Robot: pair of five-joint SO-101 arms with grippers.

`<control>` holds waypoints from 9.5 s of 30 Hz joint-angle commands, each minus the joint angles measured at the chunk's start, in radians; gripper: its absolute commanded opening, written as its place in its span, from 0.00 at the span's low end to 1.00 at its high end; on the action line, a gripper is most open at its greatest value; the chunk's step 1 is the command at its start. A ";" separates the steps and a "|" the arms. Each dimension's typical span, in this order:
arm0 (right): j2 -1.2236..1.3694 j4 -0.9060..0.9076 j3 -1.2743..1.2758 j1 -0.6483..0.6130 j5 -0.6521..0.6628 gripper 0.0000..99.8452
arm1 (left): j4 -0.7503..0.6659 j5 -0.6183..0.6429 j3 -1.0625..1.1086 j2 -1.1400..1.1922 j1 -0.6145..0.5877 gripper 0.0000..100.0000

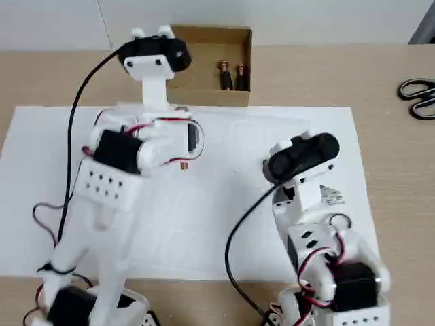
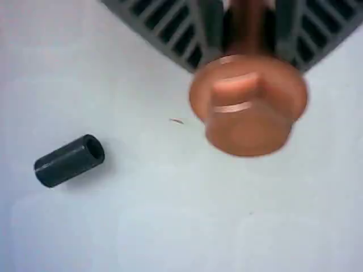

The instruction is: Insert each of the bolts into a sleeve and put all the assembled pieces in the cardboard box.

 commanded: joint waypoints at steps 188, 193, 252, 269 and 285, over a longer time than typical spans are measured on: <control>2.511 -0.401 -2.518 -0.045 -0.130 0.19 | -0.051 0.071 0.777 -0.585 -0.265 0.34; 2.348 -0.091 -2.529 0.001 -0.135 0.19 | -0.051 0.071 0.776 -0.585 -0.265 0.34; 1.221 0.397 -0.991 0.228 -0.133 0.19 | -0.052 0.069 0.777 -0.585 -0.535 0.34; 1.096 0.318 -0.784 0.216 -0.132 0.20 | -0.110 0.071 0.769 -0.585 -0.542 0.34; 1.099 0.180 -0.779 0.150 -0.219 0.20 | -0.236 0.071 0.777 -0.585 -0.537 0.34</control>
